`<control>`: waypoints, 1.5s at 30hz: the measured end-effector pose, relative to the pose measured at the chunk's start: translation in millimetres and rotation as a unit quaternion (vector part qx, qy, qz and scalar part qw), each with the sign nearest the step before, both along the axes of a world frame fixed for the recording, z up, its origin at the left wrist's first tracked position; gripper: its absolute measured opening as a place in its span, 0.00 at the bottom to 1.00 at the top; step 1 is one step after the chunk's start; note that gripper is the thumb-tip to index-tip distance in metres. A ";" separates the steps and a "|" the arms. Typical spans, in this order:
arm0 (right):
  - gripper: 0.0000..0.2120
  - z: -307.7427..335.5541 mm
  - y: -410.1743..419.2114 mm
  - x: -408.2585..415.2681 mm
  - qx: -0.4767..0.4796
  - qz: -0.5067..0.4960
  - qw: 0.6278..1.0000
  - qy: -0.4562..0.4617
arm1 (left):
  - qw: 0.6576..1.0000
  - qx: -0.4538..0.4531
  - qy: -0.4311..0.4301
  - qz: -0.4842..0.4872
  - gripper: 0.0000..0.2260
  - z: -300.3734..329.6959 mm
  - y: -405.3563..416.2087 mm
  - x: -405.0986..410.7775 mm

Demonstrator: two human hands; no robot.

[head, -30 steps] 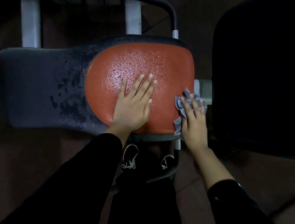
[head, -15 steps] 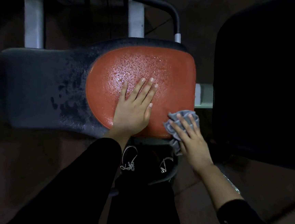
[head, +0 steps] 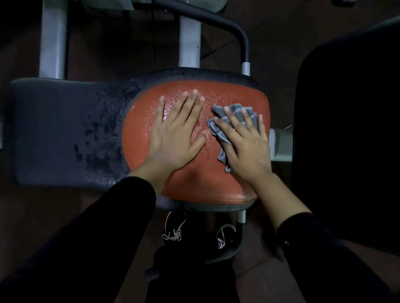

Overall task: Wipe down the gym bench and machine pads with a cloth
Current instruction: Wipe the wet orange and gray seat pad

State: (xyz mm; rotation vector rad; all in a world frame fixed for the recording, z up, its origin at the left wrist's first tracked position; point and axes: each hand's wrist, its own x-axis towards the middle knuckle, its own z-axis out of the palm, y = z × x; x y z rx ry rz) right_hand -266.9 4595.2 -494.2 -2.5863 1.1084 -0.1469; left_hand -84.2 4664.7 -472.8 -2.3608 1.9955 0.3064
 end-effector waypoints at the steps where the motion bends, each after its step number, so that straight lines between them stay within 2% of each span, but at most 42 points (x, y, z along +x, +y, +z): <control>1: 0.22 -1.1 -0.1 -1.2 0.005 0.002 1.000 -0.014 | 1.000 0.005 -0.001 -0.004 0.30 -2.1 -0.9 1.7; 5: 0.23 -6.0 2.1 -3.1 0.021 -0.004 0.998 -0.052 | 1.000 0.005 -0.001 -0.003 0.31 -5.0 -1.3 -0.3; 11: 0.23 -5.5 -0.6 5.5 0.005 -0.014 0.999 -0.043 | 1.000 -0.001 0.001 -0.001 0.31 -5.1 -2.5 -0.4; 21: 0.23 -6.5 -66.8 37.6 0.017 -0.038 0.997 -0.064 | 0.999 -0.031 0.016 0.004 0.31 -6.3 -2.3 -0.4; 26: 0.23 -14.9 -68.2 14.6 0.041 -0.161 0.982 -0.094 | 0.999 -0.037 0.019 0.002 0.31 -7.3 -0.6 0.0; 30: 0.23 -7.0 -18.5 -4.1 0.081 -0.266 0.957 -0.085 | 0.999 -0.048 0.019 0.002 0.31 -10.3 -0.3 0.9; 35: 0.26 4.4 31.2 29.3 0.065 -0.215 0.974 -0.026 | 0.997 -0.077 0.032 -0.007 0.29 -11.4 0.4 1.8; 41: 0.26 1.9 -53.9 62.5 0.060 -0.138 0.988 -0.028 | 0.996 -0.081 0.031 -0.008 0.29 -11.3 0.1 2.4; 45: 0.24 -10.2 -89.5 28.4 0.088 -0.201 0.974 -0.055 | 0.996 -0.082 0.034 -0.011 0.29 -12.4 1.7 3.2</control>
